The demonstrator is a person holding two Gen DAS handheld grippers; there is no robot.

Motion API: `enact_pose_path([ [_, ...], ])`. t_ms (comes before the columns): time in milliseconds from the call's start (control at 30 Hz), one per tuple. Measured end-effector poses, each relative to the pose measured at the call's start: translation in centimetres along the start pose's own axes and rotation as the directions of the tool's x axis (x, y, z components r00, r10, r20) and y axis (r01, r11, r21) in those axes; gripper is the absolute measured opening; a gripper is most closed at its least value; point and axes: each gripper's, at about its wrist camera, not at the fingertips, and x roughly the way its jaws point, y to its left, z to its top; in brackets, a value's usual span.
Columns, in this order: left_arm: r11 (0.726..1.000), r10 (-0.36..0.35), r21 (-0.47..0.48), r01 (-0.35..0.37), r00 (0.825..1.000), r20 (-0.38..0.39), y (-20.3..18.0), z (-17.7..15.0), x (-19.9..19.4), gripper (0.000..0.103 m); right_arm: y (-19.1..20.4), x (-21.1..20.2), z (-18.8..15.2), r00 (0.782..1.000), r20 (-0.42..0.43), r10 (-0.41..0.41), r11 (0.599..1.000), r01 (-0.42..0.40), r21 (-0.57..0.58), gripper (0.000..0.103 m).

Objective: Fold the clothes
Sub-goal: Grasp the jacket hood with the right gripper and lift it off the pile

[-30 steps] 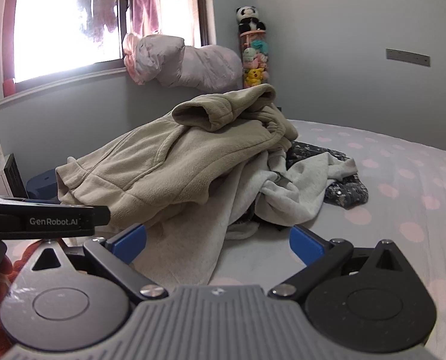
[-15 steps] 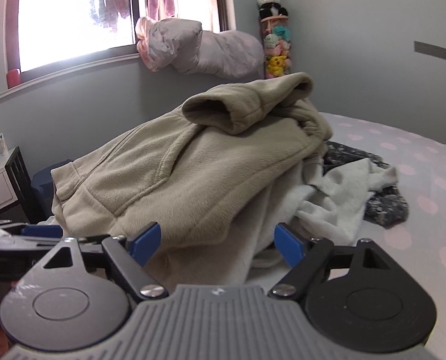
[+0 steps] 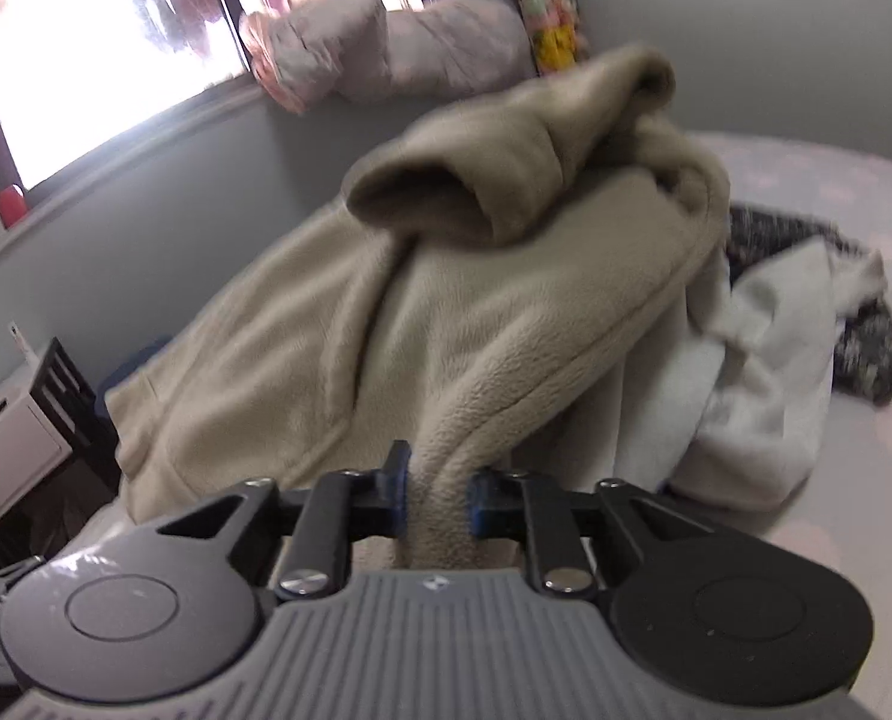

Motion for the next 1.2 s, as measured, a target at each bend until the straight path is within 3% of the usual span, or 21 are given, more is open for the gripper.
enact_pose_path([
  [167,1.0,0.006,0.016,-0.006,0.999,0.034,-0.3,0.3,-2.8,0.078,2.0,-4.0,1.8,0.978,0.189,-0.084,0.973,0.121,-0.198,0.014],
  [400,0.999,0.001,0.033,-0.004,0.997,0.076,-1.0,0.5,-6.9,0.078,0.3,-11.1,4.4,0.922,0.361,-0.142,0.971,0.201,-0.132,0.011],
  [533,0.998,-0.031,0.065,0.025,0.995,0.094,-1.9,0.1,-8.7,0.078,-0.1,-16.1,2.7,0.875,0.451,-0.178,0.951,0.271,-0.151,0.011],
  [667,0.994,-0.076,0.09,0.067,0.992,0.1,-2.9,-0.6,-10.2,0.078,-2.6,-22.1,0.2,0.832,0.498,-0.244,0.944,0.322,-0.075,0.011],
  [800,0.987,-0.139,0.096,0.129,0.984,0.108,-3.5,-1.1,-11.9,0.078,-6.5,-28.3,-2.7,0.776,0.504,-0.381,0.904,0.428,0.024,0.011],
  [900,0.982,-0.167,0.111,0.155,0.98,0.105,-4.2,-1.4,-12.3,0.078,-9.4,-32.5,-5.3,0.729,0.471,-0.496,0.844,0.532,0.066,0.011],
  [1000,0.976,-0.187,0.131,0.174,0.978,0.095,-5.2,-2.0,-12.4,0.078,-11.7,-35.8,-8.3,0.697,0.406,-0.591,0.78,0.623,0.067,0.011],
  [1100,0.967,-0.209,0.16,0.196,0.976,0.069,-6.4,-2.8,-12.2,0.078,-13.9,-37.4,-11.9,0.682,0.285,-0.673,0.725,0.686,0.07,0.011],
  [1200,0.958,-0.224,0.195,0.212,0.974,0.041,-7.5,-3.5,-11.7,0.078,-17.0,-38.2,-15.2,0.715,0.122,-0.688,0.726,0.674,0.139,0.012],
])
